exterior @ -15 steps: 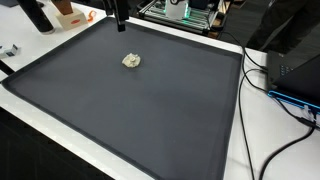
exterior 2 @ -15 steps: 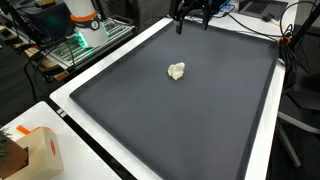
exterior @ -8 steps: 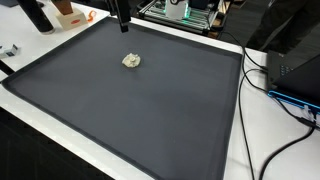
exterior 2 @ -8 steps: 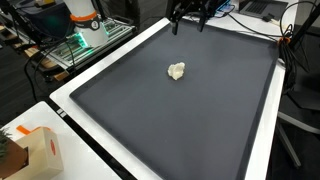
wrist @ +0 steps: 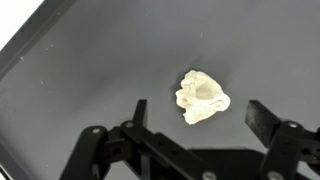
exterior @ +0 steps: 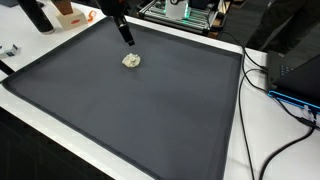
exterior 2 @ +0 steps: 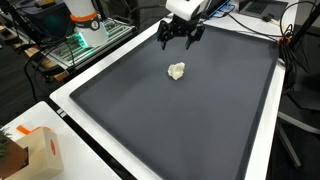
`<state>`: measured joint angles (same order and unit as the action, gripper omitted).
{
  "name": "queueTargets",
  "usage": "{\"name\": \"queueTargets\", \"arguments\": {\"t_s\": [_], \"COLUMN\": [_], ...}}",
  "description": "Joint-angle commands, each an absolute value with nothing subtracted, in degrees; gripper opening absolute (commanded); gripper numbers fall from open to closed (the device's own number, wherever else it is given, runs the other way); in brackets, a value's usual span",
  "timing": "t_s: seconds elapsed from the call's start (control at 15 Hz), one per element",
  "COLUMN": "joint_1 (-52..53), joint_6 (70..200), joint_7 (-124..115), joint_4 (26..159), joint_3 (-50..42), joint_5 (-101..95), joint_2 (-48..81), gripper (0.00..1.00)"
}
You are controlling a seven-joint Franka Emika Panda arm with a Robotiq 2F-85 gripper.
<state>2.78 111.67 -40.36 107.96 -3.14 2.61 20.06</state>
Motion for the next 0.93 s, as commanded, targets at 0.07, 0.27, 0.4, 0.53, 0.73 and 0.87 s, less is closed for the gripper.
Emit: {"name": "queueTargets", "arguments": {"t_s": [0.07, 0.27, 0.4, 0.53, 0.73, 0.87], "joint_1": [2.28, 2.44, 2.62, 2.50, 2.38, 2.38], "joint_6": [119.25, 123.02, 124.37, 125.13, 124.77, 124.28], "joint_7": [-39.12, -38.38, -38.34, -37.35, -35.80, -34.79], "joint_4": [108.99, 109.33, 109.42, 109.52, 109.39, 109.53], "joint_3": [-2.90, -3.09, -3.27, -3.01, -2.84, -2.94], "joint_5": [6.47, 6.49, 6.12, 6.58, 6.90, 6.78], "joint_2": [23.38, 25.36, 26.44, 27.14, 28.06, 28.20], "gripper": [1.00, 1.00, 1.00, 1.00, 1.00, 1.00]}}
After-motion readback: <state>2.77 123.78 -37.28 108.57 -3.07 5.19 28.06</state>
